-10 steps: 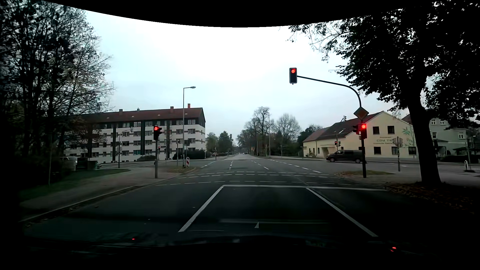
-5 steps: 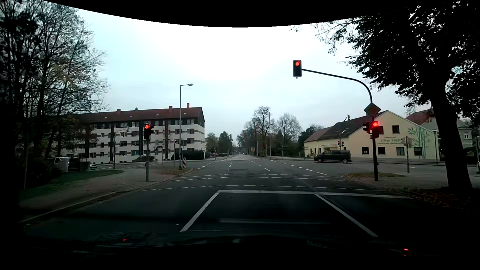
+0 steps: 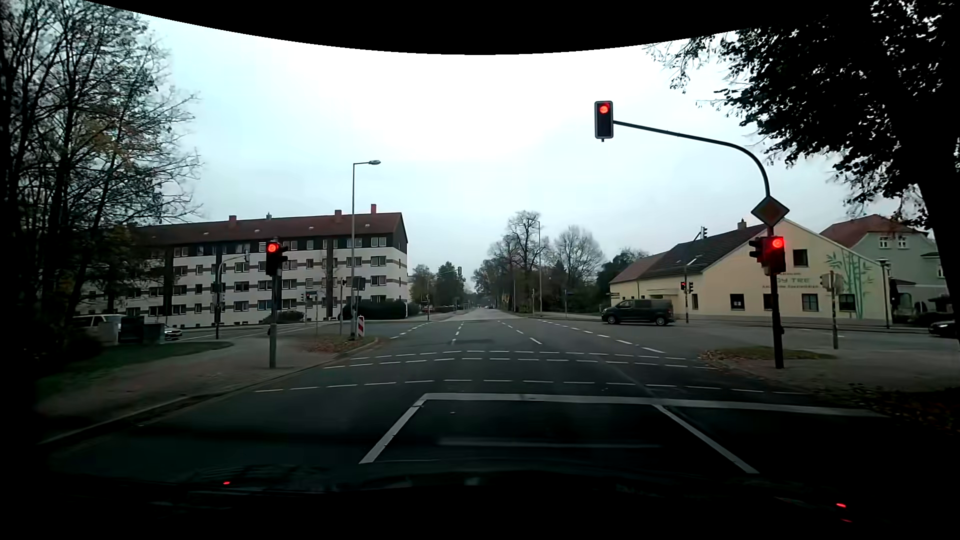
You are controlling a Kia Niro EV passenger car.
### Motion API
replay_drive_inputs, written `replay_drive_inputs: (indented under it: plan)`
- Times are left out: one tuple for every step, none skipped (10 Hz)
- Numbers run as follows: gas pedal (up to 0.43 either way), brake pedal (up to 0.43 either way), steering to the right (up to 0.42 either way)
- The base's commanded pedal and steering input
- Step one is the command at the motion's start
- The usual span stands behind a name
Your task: Follow the waypoints while adhering to traffic rules and regulations
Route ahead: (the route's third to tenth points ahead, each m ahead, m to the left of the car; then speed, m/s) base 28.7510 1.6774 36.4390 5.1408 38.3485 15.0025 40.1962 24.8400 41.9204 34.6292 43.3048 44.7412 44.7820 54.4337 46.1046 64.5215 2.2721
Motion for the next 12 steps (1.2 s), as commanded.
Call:
replay_drive_inputs:
  plan:
    - [0.000,0.195,0.001]
    - [0.000,0.201,-0.003]
    - [0.000,0.207,-0.004]
    - [0.000,0.207,-0.004]
    - [0.000,0.207,-0.004]
    - [0.000,0.207,-0.004]
    - [0.000,0.207,-0.004]
    - [0.000,0.213,-0.004]
    - [0.000,0.213,-0.004]
    - [0.000,0.220,-0.004]
    - [0.000,0.232,-0.004]
    - [0.000,0.232,-0.004]
